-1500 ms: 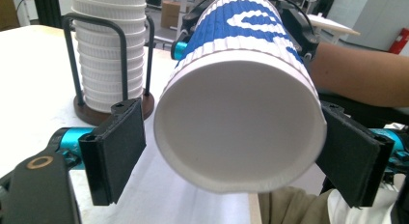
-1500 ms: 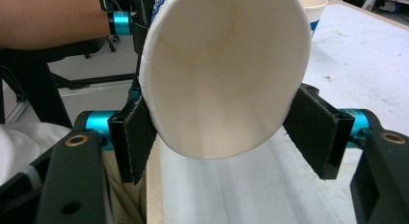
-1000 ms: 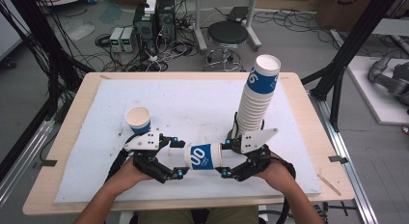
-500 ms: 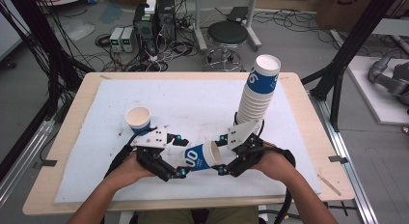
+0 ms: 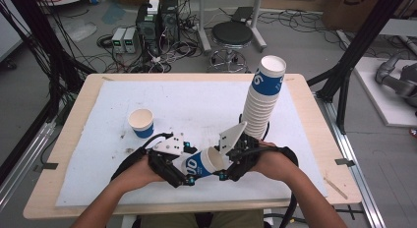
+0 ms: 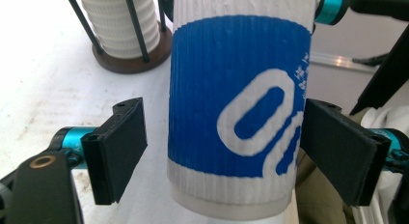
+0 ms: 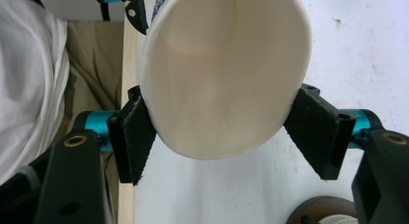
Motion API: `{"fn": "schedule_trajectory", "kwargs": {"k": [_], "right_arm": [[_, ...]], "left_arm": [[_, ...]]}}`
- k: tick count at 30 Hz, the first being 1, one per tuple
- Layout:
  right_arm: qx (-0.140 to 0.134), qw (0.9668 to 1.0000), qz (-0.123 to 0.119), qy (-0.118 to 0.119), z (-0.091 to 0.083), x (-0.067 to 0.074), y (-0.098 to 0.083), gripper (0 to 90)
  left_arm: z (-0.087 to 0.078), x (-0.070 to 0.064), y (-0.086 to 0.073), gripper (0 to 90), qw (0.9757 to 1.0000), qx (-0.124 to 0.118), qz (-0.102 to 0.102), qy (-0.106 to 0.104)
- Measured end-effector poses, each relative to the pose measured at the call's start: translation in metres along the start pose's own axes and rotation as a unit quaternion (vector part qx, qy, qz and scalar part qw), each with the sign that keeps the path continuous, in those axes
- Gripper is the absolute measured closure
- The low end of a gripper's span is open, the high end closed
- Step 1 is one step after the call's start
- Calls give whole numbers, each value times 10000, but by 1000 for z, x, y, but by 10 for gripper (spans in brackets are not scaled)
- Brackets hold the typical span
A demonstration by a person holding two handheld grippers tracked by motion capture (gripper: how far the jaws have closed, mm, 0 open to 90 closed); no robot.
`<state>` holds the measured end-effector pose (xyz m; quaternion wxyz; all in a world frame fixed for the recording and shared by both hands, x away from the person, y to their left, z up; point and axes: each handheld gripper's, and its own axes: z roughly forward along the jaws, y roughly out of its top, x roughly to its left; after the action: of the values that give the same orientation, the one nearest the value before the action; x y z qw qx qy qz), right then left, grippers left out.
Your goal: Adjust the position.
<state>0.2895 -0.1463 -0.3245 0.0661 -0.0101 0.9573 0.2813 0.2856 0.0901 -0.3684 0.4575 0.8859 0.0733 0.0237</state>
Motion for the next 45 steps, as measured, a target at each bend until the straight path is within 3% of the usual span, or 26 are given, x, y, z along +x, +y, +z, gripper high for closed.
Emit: {"fn": "schedule_trajectory", "kwargs": {"k": [7, 12, 18, 22, 29, 37, 42, 45], "right_arm": [[441, 9988, -199, 28, 5, 4, 10, 293], [580, 9979, -271, 44, 6, 6, 17, 291], [821, 9959, -391, 33, 8, 8, 21, 289], [840, 9957, -378, 44, 8, 7, 21, 279], [658, 9974, -273, 48, 7, 7, 18, 227], [210, 9990, -388, -44, 0, 5, 14, 215], [70, 9995, -284, -133, -5, 3, 12, 219], [-236, 9994, -142, -210, -13, 2, 8, 219]], "left_arm": [[8, -1, 4, 192, 9996, 228, 58, -134], [14, -2, 5, 216, 9990, 372, 59, -226], [19, -3, 4, 252, 9985, 438, 71, -327], [19, -2, 2, 287, 9985, 370, 63, -411], [19, -1, 0, 278, 9989, 185, 64, -435], [17, 2, -4, 275, 9984, -220, -85, -522], [17, 3, -8, 275, 9990, -200, -147, -373], [16, 5, -15, 275, 9989, -326, -234, -258]]}}
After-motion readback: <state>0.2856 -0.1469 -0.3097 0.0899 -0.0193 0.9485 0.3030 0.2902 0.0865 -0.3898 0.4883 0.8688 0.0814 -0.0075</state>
